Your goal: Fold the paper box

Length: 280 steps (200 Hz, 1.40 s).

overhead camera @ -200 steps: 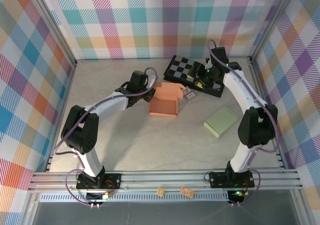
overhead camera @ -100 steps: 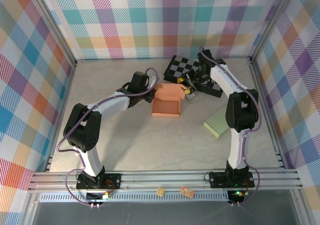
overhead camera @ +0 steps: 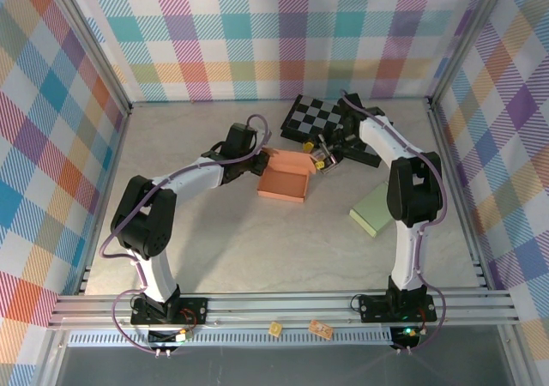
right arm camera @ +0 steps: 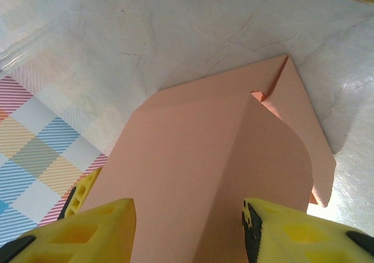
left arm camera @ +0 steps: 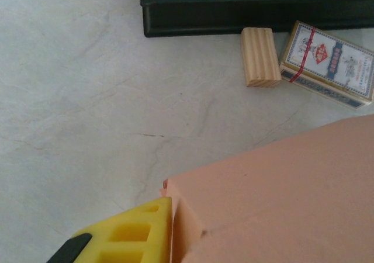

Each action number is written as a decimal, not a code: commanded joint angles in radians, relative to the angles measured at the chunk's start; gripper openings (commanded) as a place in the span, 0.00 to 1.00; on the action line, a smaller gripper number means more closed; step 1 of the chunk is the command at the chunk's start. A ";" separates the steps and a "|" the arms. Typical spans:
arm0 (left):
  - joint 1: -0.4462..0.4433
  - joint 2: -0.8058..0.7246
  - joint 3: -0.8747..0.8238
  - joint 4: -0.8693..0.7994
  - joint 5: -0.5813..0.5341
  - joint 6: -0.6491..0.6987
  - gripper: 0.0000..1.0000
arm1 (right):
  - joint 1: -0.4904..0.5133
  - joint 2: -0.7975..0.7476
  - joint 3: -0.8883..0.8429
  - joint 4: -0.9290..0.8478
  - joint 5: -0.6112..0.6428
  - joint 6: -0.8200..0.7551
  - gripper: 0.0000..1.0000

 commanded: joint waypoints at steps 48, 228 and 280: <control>-0.001 -0.002 0.047 0.005 0.046 -0.194 0.19 | 0.018 -0.037 -0.010 0.043 -0.044 0.044 0.49; -0.018 -0.049 -0.141 0.189 0.098 -0.340 0.22 | 0.059 -0.083 -0.124 0.088 -0.010 -0.070 0.36; -0.019 -0.084 -0.181 0.148 0.107 -0.392 0.27 | 0.097 -0.101 -0.159 0.085 0.055 -0.111 0.34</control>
